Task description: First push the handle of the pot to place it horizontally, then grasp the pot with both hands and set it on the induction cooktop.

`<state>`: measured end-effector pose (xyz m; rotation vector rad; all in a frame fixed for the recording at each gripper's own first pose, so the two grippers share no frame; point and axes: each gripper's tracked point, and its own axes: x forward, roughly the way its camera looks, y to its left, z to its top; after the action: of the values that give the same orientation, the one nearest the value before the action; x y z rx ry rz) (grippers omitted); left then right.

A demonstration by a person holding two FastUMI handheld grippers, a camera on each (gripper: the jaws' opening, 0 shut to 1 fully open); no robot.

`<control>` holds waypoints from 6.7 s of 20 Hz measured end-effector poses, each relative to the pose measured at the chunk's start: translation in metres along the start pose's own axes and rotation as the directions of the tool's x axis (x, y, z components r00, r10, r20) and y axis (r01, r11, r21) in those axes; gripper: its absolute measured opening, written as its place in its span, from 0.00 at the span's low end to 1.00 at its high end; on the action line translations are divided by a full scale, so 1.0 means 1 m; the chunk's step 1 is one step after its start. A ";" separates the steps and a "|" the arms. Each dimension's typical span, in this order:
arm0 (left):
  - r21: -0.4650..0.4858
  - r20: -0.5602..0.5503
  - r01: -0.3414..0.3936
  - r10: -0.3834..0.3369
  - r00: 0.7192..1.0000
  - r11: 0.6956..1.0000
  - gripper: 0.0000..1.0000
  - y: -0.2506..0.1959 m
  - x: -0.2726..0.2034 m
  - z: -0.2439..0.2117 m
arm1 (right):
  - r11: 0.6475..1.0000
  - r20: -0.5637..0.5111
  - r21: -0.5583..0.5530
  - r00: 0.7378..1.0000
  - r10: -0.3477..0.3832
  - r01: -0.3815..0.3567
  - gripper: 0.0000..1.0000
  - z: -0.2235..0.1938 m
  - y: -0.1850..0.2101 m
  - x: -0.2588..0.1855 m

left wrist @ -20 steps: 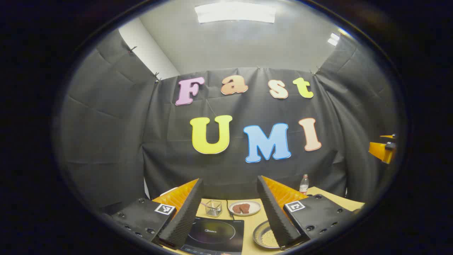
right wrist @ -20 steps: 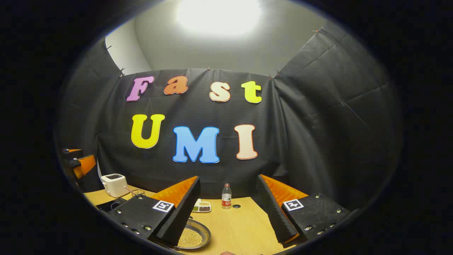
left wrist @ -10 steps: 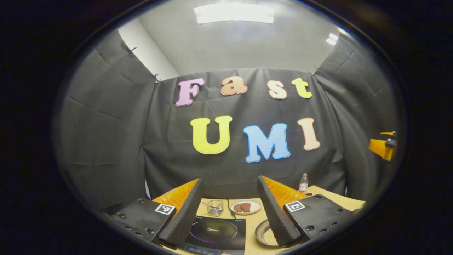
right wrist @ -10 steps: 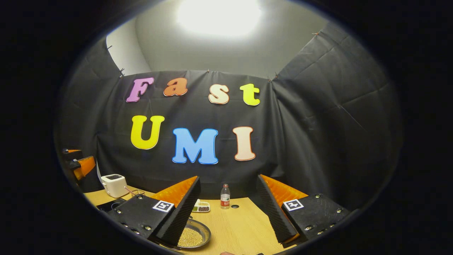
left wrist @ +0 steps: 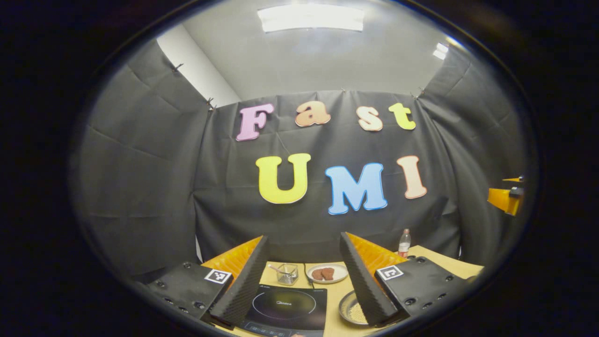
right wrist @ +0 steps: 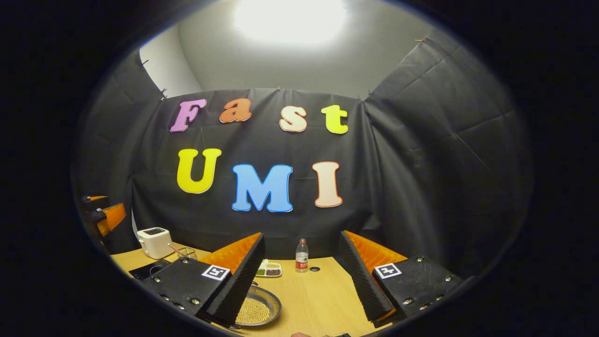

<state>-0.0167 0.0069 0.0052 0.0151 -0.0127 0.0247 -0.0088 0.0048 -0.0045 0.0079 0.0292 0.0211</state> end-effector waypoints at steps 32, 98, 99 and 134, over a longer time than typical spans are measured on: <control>-0.002 -0.040 -0.116 0.116 0.992 0.993 0.97 -0.047 -0.021 -0.002 | 0.966 -0.036 -0.010 0.965 0.259 -0.259 0.07 -0.030 0.021 0.021; -0.074 -0.141 -0.196 0.184 0.973 0.978 0.95 0.183 0.067 -0.112 | 0.873 -0.911 0.207 0.239 0.337 -0.442 0.04 -0.362 0.232 -0.071; -0.084 -0.143 -0.192 0.179 0.973 0.978 1.00 0.181 0.069 -0.112 | 0.879 -0.914 0.198 0.242 0.325 -0.434 0.04 -0.362 0.226 -0.072; -0.040 -0.199 -0.088 0.078 0.977 0.995 0.98 -0.019 0.102 -0.103 | 0.938 -0.908 -0.065 0.411 0.086 -0.341 0.04 -0.395 0.026 0.053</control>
<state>0.0872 -0.0085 -0.0968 -0.0368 0.1851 0.1094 0.0322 0.0345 -0.4002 -0.2576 1.1437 0.3004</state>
